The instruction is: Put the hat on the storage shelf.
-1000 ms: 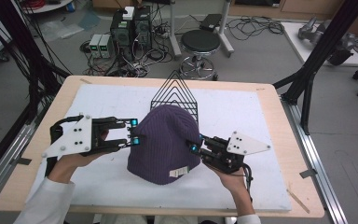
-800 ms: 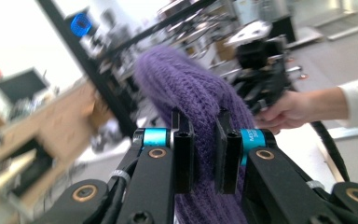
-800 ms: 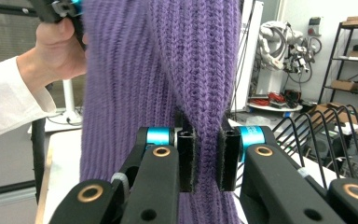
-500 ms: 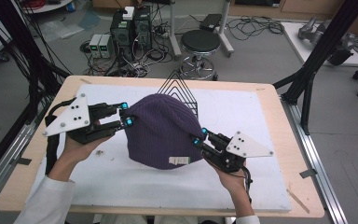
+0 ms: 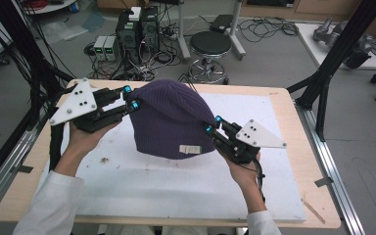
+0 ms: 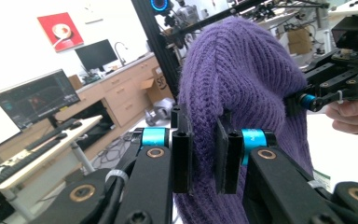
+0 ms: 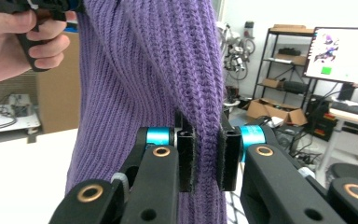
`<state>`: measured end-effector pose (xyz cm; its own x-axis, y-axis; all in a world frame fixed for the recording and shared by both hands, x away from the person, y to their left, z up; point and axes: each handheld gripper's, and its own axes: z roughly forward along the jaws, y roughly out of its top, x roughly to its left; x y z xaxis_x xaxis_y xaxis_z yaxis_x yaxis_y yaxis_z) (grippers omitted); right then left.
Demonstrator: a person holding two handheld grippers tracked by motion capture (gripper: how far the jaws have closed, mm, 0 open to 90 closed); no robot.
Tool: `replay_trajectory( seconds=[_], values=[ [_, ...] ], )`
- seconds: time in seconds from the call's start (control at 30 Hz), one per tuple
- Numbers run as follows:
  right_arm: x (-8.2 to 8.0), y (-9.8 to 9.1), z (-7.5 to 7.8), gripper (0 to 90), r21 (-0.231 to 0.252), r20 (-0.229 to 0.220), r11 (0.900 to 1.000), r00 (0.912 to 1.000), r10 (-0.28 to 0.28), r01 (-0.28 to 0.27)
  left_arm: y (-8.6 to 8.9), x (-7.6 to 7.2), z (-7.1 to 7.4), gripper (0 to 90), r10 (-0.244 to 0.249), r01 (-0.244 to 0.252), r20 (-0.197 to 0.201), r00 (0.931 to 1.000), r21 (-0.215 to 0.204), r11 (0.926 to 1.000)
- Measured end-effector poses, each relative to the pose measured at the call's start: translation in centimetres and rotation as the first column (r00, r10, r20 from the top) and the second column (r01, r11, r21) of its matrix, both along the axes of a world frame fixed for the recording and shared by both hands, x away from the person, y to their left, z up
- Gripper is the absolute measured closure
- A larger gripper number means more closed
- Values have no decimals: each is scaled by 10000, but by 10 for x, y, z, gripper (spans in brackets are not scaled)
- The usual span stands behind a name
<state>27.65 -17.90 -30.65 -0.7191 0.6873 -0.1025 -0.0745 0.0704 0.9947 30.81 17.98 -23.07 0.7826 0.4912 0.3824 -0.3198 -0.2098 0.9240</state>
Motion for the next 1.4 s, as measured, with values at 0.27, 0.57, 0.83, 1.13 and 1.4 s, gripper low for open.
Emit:
replay_trajectory(
  seconds=[0.27,0.57,0.83,1.13,1.4],
  values=[
    [22,8,23,823,-291,342,9944,9944,-1004,1014,-6,24,17,796,728,-725,676,9950,-72,9973],
    [49,18,36,814,-355,673,9726,9715,-2271,2298,-16,55,33,792,1512,-1526,852,9848,105,9882],
    [67,22,41,812,128,600,9535,9517,-3013,3010,-26,78,44,791,1703,-1703,750,9825,-57,9854],
    [80,24,42,807,185,550,9379,9363,-3469,3464,-32,98,47,787,1967,-1983,797,9772,126,9801],
    [90,24,48,806,467,603,9225,9207,-3855,3832,-39,109,54,786,2107,-2112,916,9733,-40,9774]
  ],
)
